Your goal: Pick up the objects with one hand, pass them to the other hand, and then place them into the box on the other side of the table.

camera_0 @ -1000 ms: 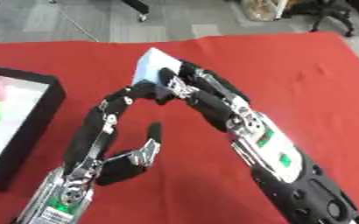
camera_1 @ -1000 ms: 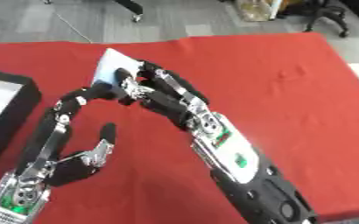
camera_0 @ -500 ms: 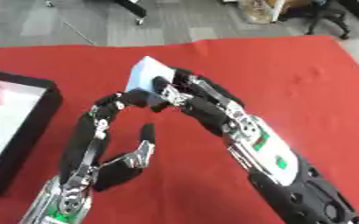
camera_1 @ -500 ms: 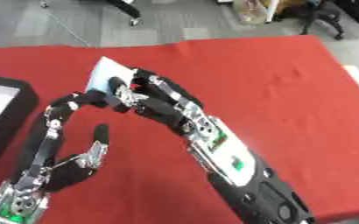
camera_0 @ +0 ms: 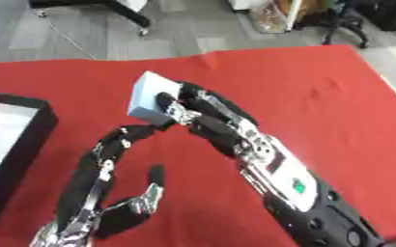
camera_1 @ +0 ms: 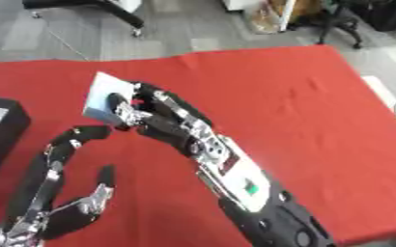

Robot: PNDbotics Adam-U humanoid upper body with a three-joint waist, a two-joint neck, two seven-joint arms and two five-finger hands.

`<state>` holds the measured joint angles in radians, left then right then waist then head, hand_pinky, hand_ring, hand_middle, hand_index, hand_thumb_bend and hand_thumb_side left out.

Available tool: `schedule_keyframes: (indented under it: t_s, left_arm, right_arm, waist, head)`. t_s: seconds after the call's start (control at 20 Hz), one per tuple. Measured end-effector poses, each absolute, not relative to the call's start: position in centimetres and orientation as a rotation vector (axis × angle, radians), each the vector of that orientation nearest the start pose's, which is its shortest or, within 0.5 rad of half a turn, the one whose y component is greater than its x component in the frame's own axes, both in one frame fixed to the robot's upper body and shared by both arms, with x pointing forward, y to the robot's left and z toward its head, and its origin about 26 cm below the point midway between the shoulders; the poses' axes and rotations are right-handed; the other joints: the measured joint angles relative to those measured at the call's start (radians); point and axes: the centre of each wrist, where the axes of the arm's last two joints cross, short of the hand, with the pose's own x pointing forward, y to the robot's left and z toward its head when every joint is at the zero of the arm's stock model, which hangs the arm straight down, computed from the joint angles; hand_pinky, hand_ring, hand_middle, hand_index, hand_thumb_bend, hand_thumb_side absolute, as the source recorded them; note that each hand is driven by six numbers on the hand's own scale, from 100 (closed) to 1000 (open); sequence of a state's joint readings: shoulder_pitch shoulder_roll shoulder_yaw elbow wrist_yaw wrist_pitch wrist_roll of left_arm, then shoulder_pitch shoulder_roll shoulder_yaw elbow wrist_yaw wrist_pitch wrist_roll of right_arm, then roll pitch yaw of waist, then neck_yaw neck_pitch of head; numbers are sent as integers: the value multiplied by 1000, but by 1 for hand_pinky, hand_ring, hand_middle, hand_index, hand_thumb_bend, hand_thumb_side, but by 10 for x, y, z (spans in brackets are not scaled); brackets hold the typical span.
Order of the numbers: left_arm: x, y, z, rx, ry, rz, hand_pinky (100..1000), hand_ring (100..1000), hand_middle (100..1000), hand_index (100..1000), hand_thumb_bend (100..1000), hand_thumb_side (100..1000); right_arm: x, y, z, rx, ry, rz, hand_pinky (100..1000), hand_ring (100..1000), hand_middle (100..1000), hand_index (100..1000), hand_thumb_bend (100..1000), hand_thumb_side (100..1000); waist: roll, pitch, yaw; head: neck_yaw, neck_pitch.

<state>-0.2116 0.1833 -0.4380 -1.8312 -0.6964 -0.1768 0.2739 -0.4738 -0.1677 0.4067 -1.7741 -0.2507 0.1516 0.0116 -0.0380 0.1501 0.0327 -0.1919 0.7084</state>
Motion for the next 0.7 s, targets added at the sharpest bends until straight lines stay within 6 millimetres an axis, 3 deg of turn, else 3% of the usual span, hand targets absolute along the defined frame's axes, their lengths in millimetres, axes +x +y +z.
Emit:
schedule_keyframes:
  t_s: [0.3,0.7]
  left_arm:
    - [286,162,113,640,-2374,-555,801,750,740,901,100,543]
    - [285,165,119,671,-2400,-513,814,774,769,917,100,505]
  right_arm:
    - [323,-119,161,501,-1906,518,626,554,320,357,100,522]
    - [322,-119,159,503,-1896,523,627,556,320,357,100,522]
  waist:
    - [0,0,4]
    - [0,0,4]
  head:
    - [-5,-3]
    - [-5,-8]
